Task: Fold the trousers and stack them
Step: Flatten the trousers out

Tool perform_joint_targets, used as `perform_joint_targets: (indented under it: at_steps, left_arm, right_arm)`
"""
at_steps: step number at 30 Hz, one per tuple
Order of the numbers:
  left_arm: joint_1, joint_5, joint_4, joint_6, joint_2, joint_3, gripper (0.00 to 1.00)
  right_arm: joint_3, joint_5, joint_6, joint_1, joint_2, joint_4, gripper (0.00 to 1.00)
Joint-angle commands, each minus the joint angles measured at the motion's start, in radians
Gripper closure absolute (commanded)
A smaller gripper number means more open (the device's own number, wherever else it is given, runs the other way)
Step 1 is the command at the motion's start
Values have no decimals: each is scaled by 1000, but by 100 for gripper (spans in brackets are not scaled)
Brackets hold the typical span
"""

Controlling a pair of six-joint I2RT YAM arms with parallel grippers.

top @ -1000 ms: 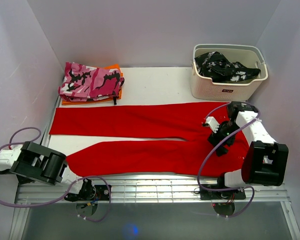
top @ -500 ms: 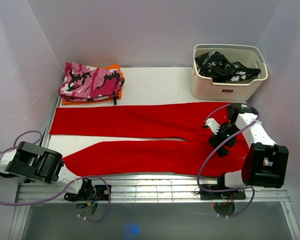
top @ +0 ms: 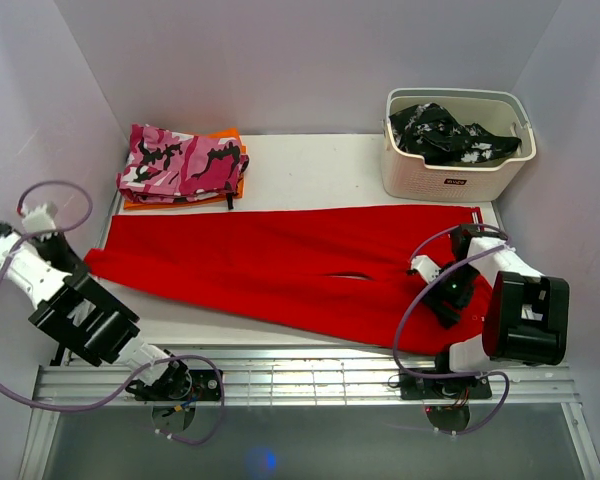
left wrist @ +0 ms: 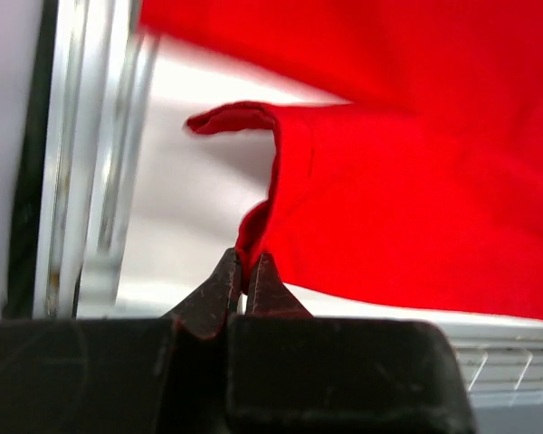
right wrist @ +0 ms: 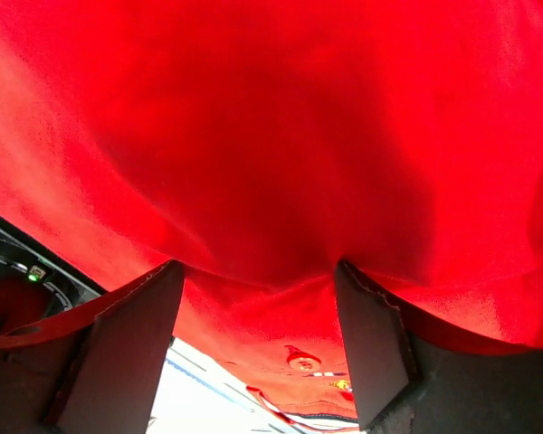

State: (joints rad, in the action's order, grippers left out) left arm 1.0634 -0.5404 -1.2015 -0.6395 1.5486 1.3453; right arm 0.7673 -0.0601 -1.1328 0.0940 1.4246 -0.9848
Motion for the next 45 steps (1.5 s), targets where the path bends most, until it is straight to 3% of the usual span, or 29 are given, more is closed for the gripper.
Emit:
perform_joint_targets:
  at_steps: [1, 4, 7, 9, 14, 19, 23, 28, 29, 30, 33, 37, 41, 45]
  left_arm:
    - [-164, -145, 71, 160, -42, 182, 100]
    - [-187, -231, 70, 233, 59, 426, 100]
    - [-183, -250, -7, 210, 108, 578, 100]
    - [-152, -228, -21, 121, 78, 520, 100]
    - [-71, -26, -15, -67, -19, 75, 100]
    - [41, 178, 190, -153, -18, -285, 100]
    - [128, 299, 283, -193, 51, -298, 100]
    - [193, 320, 283, -316, 1, -300, 100]
    - [193, 309, 283, -318, 8, -308, 83]
    - [194, 269, 216, -353, 28, -281, 54]
    - [185, -43, -25, -536, -97, -125, 29]
    - [64, -136, 18, -494, -197, -90, 28]
    - [-121, -43, 189, -318, -179, -117, 30]
    - [-212, 17, 240, -238, -72, -126, 38]
  right_arm:
    - [13, 51, -61, 53, 55, 43, 27]
    - [49, 46, -64, 99, 79, 35, 28]
    - [58, 54, -76, 122, 86, 28, 30]
    - [53, 55, -90, 134, 77, 25, 31]
    - [7, 55, -111, 153, 63, 25, 32]
    - [-11, 111, -128, 158, 56, 12, 33]
    - [-20, 160, -159, 164, 50, 9, 33]
    - [1, 134, -156, 170, 65, 5, 30]
    - [4, 131, -156, 171, 72, -6, 27]
    - [22, 112, -159, 170, 57, -30, 26]
    - [208, -103, -136, 164, 14, -193, 30]
    - [317, -216, -69, 90, 16, -247, 33]
    - [291, -213, 13, -2, 19, -175, 36]
    - [225, -162, 71, -36, 63, -80, 44]
